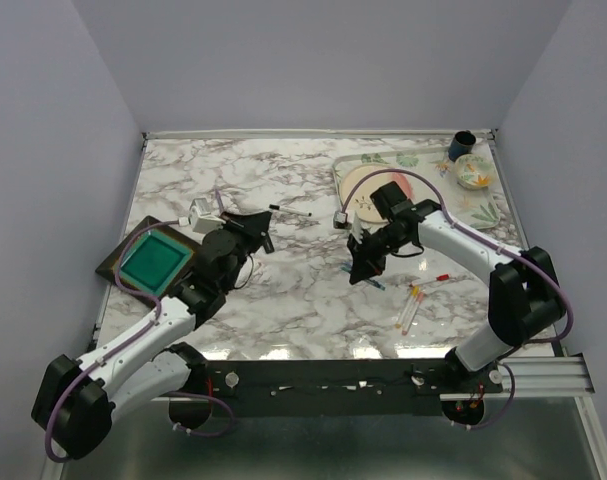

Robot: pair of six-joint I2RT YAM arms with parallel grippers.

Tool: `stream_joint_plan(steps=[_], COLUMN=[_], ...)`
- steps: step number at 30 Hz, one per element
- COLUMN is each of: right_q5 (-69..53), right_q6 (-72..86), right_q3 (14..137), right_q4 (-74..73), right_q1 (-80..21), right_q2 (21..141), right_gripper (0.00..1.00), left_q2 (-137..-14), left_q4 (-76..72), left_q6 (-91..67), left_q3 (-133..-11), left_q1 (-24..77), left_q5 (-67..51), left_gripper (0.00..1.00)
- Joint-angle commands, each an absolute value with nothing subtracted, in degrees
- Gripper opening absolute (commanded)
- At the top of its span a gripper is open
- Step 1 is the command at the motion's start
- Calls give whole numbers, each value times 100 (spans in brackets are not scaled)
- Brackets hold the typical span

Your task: Open the pen caps

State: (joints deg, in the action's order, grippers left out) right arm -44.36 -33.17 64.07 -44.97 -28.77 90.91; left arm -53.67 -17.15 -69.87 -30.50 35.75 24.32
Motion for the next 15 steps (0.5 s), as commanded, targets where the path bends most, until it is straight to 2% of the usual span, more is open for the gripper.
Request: stream_joint_plan(steps=[1, 7, 15], right_q5=[-3263, -2523, -2233], right_q6=[-2875, -2514, -2408], right_q3=[6223, 6249, 6319], right_q4=[-3920, -3639, -3577], right_q1=[-2883, -2830, -2602], right_q2=[9131, 9422, 9747], right_gripper=[2, 3, 8], left_q2=[-4818, -4184, -4974], left_q4=[-467, 675, 1186], left_q6=[-6373, -5995, -5634], left_q3=[-2585, -2145, -2161], left_q1=[3560, 3568, 3568], left_q5=[1996, 1679, 1529], left_gripper=[0, 0, 0])
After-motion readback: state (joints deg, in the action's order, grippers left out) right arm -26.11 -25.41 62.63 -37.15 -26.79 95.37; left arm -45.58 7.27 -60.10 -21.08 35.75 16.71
